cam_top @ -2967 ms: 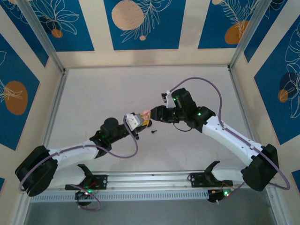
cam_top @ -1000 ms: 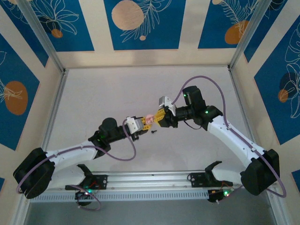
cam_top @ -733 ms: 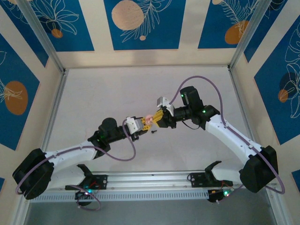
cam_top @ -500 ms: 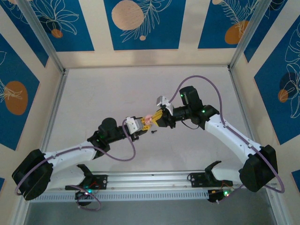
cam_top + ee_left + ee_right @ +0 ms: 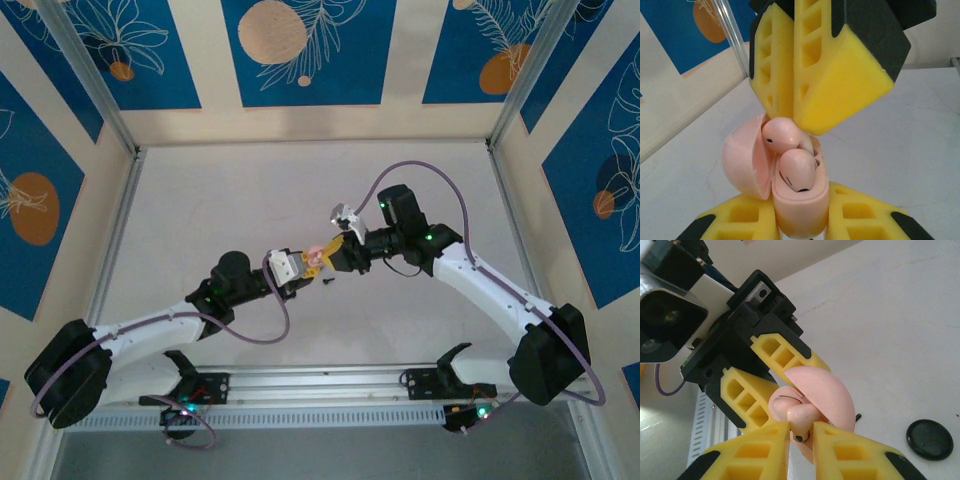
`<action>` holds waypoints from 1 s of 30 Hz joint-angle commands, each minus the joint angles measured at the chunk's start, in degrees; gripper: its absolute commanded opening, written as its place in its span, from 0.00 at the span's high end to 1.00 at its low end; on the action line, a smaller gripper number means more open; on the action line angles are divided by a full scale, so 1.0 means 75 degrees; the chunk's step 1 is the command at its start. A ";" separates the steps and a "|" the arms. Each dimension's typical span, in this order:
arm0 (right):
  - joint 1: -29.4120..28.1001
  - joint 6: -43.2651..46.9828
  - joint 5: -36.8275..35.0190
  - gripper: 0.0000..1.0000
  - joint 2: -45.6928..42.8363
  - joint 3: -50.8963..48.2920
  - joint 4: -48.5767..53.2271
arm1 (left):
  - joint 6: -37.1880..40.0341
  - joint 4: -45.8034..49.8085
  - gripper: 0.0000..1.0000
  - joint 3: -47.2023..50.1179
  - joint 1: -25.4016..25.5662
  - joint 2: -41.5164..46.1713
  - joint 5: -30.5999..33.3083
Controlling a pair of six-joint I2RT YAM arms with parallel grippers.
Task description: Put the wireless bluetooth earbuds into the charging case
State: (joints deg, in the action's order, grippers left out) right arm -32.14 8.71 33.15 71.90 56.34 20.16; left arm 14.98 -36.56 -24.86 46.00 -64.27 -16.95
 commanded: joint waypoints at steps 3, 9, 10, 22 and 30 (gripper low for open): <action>-0.0339 -0.0900 -0.0636 0.82 -0.0069 -0.0061 0.0088 | 0.0196 -0.0428 0.80 -0.0180 0.0068 0.0203 0.0239; -0.0501 -0.2177 -0.1452 0.84 -0.0307 -0.0197 -0.0106 | 0.0330 -0.0627 0.80 -0.0098 0.0068 0.0150 0.0577; -0.0535 -0.2375 -0.1595 0.84 -0.0354 -0.0210 -0.0127 | 0.0363 -0.0613 0.80 -0.0111 0.0068 0.0135 0.0611; -0.1171 -0.4375 -0.3304 0.85 -0.0715 -0.0397 -0.0247 | 0.0575 -0.0754 0.80 -0.0058 0.0069 0.0108 0.1018; -0.1631 -0.5336 -0.4376 0.85 -0.0528 -0.0304 0.0064 | 0.0772 -0.0606 0.80 -0.0165 0.0089 0.0015 0.1239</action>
State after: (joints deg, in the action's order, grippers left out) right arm -43.42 -26.85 5.13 67.75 54.22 18.33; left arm 19.03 -38.92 -24.86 46.04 -64.23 -8.80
